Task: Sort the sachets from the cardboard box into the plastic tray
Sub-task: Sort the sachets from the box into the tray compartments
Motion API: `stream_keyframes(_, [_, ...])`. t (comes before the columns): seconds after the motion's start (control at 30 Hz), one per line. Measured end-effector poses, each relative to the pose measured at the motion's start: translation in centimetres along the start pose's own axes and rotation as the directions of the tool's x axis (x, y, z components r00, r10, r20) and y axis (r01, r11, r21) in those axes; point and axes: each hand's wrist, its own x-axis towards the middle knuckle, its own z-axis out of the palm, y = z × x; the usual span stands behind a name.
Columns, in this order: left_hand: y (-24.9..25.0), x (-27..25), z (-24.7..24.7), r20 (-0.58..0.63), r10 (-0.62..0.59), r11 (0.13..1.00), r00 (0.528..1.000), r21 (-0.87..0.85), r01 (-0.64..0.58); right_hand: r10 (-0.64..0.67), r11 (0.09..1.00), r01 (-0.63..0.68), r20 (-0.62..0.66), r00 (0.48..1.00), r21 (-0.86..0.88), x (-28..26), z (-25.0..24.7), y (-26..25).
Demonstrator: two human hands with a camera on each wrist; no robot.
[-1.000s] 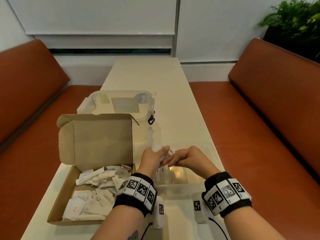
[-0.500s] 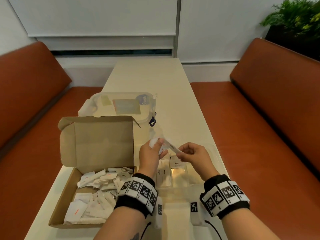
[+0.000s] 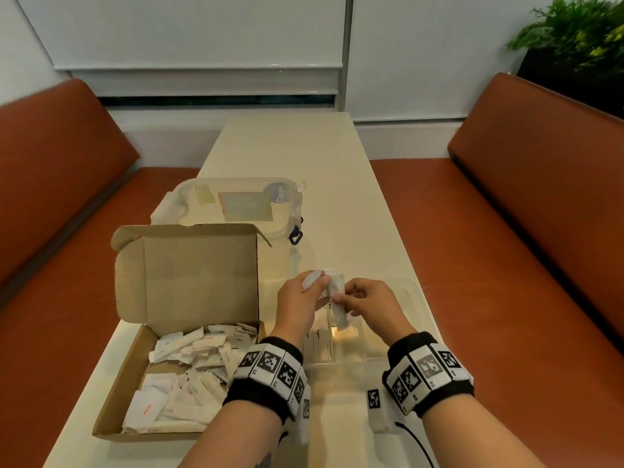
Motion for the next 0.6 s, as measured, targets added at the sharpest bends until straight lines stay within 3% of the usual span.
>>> stream_keyframes(0.23, [-0.8,0.6,-0.4,-0.175,-0.051,0.999,0.983,-0.002,0.051,0.058,0.987,-0.033,-0.157,0.986,0.158,0.3,0.1,-0.5])
stream_keyframes(0.5, [-0.4,0.6,-0.6,0.001,-0.175,0.984,0.985,-0.020,0.175,0.033,0.919,0.062,-0.234,0.972,0.389,0.4,0.7,-1.4])
stream_keyframes(0.6, [-0.3,0.4,-0.9,0.018,-0.188,0.980,0.982,-0.057,0.189,0.017,0.935,0.051,-0.189,0.982,0.350,0.2,1.1,-1.8])
